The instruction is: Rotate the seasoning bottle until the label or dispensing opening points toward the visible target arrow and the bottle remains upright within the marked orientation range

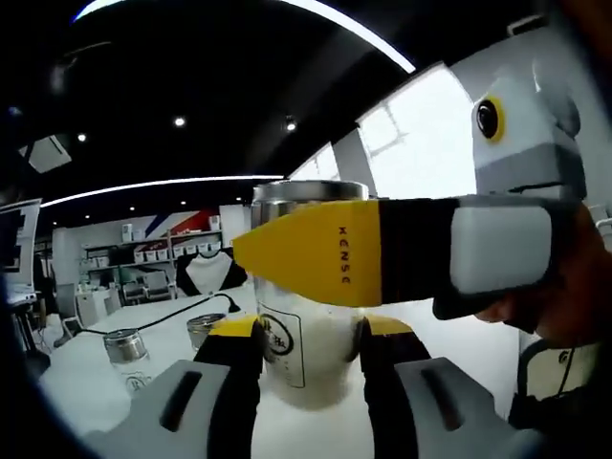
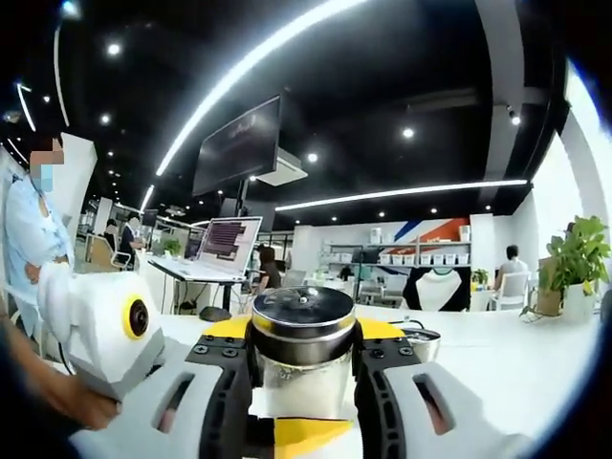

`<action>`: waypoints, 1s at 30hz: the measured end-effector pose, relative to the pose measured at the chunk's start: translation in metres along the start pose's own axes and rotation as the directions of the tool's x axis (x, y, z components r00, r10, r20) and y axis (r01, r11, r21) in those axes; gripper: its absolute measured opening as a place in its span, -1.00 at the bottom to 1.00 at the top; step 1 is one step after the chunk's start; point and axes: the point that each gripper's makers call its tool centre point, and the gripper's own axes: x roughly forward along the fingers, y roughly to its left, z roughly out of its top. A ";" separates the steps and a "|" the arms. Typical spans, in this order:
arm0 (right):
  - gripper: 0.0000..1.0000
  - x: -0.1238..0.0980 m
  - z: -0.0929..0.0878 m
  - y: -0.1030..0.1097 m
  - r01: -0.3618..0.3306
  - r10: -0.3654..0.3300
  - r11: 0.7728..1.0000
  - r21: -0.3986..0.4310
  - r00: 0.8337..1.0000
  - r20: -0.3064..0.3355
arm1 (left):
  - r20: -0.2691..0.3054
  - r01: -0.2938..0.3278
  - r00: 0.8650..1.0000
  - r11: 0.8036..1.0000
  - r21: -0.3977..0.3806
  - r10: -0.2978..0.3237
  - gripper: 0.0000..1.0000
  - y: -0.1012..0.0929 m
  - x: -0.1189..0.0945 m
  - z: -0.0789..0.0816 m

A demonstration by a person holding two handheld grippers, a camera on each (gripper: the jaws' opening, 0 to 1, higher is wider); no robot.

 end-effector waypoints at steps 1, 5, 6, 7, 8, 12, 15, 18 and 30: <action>-0.25 -0.001 0.000 0.000 -0.004 0.004 1.000 -0.002 1.000 -0.001 | 0.001 0.023 1.000 1.000 -0.003 -0.023 -0.16 -0.001 0.000 0.000; -0.25 -0.003 0.002 0.003 -0.054 0.054 0.998 0.020 0.998 0.011 | 0.019 0.096 0.995 0.995 0.040 -0.096 -0.14 -0.002 -0.001 0.003; -0.25 -0.003 0.003 0.004 -0.065 0.064 0.998 0.025 0.998 0.015 | 0.022 0.127 0.992 0.991 0.030 -0.128 -0.14 -0.005 -0.002 0.004; -0.26 -0.004 0.004 0.006 -0.096 0.096 0.995 0.036 0.995 0.018 | 0.025 0.157 0.987 0.987 0.015 -0.157 -0.13 -0.007 -0.003 0.005; -0.26 -0.005 0.005 0.008 -0.114 0.114 0.992 0.044 0.993 0.022 | 0.031 0.184 0.983 0.983 0.002 -0.184 -0.13 -0.009 -0.004 0.006; -0.26 -0.009 0.005 0.018 -0.205 0.204 0.978 0.040 0.979 0.023 | 0.049 0.281 0.959 0.959 -0.030 -0.279 -0.10 -0.013 -0.010 0.005; -0.26 -0.011 0.005 0.021 -0.232 0.231 0.972 0.035 0.973 0.017 | 0.036 0.313 0.949 0.949 -0.018 -0.313 -0.11 -0.016 -0.012 0.003; -0.26 -0.014 0.006 0.022 -0.271 0.270 0.960 0.066 0.962 0.023 | 0.041 0.373 0.928 0.926 -0.051 -0.371 -0.11 -0.021 -0.017 0.005; -0.26 -0.032 0.008 0.029 -0.420 0.419 0.900 0.120 0.907 0.035 | 0.034 0.516 0.856 0.848 -0.126 -0.516 -0.14 -0.042 -0.031 0.005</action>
